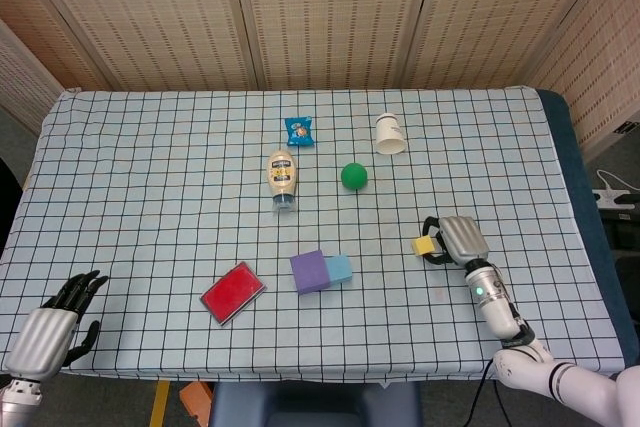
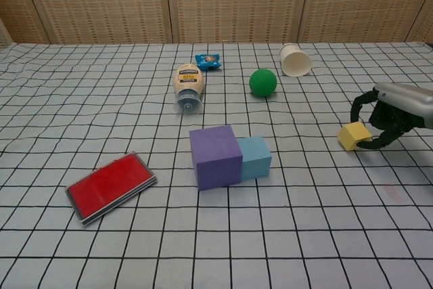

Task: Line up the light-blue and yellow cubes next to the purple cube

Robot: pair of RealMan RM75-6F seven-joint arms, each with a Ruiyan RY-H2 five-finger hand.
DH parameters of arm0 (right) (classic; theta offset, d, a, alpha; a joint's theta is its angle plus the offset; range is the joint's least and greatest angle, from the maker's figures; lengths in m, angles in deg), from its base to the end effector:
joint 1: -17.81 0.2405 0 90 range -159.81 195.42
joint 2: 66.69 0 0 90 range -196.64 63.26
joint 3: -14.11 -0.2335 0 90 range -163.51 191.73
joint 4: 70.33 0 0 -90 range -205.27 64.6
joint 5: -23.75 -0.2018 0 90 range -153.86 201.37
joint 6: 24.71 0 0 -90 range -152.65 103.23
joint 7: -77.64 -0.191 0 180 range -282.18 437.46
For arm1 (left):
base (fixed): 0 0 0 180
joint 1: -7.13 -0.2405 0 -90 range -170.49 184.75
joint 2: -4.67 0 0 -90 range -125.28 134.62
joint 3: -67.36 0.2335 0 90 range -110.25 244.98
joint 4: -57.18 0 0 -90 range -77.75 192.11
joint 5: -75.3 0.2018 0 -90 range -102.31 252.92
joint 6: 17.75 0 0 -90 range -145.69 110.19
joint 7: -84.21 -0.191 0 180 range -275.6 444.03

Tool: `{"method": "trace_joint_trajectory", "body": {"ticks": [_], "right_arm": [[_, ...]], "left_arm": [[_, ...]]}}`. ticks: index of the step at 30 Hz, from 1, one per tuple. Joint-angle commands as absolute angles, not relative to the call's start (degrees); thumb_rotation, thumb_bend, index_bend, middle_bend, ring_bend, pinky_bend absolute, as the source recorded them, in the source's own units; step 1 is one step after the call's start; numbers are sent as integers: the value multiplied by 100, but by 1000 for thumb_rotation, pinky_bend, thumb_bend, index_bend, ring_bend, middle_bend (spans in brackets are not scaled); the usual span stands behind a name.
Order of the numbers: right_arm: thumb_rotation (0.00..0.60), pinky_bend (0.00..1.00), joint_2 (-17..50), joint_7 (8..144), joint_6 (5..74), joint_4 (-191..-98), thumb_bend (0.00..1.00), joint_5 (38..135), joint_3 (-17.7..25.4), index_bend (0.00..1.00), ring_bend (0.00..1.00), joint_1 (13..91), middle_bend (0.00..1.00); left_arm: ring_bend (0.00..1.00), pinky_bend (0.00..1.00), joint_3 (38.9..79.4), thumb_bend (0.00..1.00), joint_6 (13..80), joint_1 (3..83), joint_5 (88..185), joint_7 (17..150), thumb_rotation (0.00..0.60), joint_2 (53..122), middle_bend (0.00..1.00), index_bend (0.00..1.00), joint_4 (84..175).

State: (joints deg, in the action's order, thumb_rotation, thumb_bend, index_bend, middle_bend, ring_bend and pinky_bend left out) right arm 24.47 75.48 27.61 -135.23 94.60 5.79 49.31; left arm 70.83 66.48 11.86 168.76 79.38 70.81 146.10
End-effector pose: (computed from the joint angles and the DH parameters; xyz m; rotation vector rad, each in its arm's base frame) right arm -0.2543 -0.3669 -0.0118 1.6343 -1.1710 0.8266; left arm -0.2853 0.2002 0.1196 -1.6019 -0.8531 -0.8103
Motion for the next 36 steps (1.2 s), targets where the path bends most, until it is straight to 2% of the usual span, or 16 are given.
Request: {"method": "trace_joint_trajectory", "body": {"ticks": [1, 16, 36], "right_arm": [[600, 916, 2469, 7425, 2790, -13551, 130, 9511, 562, 619, 834, 4925, 932], [600, 918, 2688, 7221, 2485, -13990, 130, 9494, 468, 620, 835, 5161, 932], [600, 918, 2850, 7187, 2299, -14111, 130, 9372, 401, 619, 835, 5342, 933]], "left_arm": [[86, 401, 7083, 517, 6644, 1189, 16877, 7928, 600, 7084, 73, 121, 14613], [87, 400, 7099, 517, 6678, 1178, 16915, 7958, 600, 7074, 72, 122, 14620], [86, 401, 7099, 517, 6677, 1179, 16916, 7987, 600, 7069, 73, 122, 14614]]}}
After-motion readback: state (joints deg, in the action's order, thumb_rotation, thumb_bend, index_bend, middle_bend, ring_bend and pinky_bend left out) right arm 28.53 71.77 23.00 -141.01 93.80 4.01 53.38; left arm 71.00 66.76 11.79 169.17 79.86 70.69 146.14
